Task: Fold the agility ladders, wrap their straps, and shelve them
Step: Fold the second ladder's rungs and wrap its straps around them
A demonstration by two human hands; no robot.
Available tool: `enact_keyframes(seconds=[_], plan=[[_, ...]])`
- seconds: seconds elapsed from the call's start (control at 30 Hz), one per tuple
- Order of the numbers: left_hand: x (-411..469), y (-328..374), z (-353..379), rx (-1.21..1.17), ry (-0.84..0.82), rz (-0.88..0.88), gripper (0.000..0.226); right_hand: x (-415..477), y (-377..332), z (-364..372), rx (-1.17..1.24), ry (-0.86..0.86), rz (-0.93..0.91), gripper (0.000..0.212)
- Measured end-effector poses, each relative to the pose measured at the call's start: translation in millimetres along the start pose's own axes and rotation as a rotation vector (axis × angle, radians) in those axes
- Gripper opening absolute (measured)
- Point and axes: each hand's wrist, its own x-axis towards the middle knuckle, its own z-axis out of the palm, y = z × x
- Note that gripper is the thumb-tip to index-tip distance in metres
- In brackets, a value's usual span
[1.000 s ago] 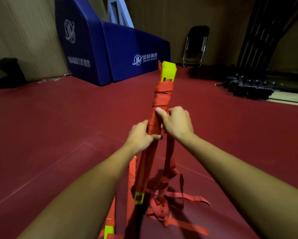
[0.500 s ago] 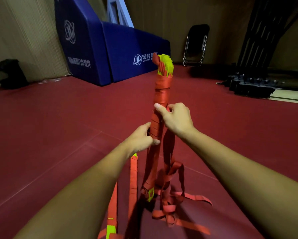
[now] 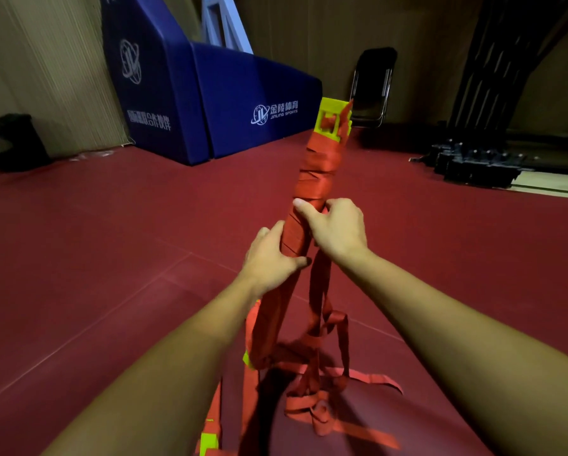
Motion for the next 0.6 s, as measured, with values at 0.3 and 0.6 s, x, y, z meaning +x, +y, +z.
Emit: enact_keyframes(seconds=[0.3, 0.6], plan=[[7.0, -16.6, 2.5, -0.126, -0.103, 0.047, 0.044, 2.3, 8.6, -2.8, -0.031, -0.009, -0.013, 0.062], [1.0, -5.9, 8.1, 0.152, 0.088, 0.099, 0.036, -8.0, -5.2, -4.6, -0.175, 0.056, 0.022, 0.067]])
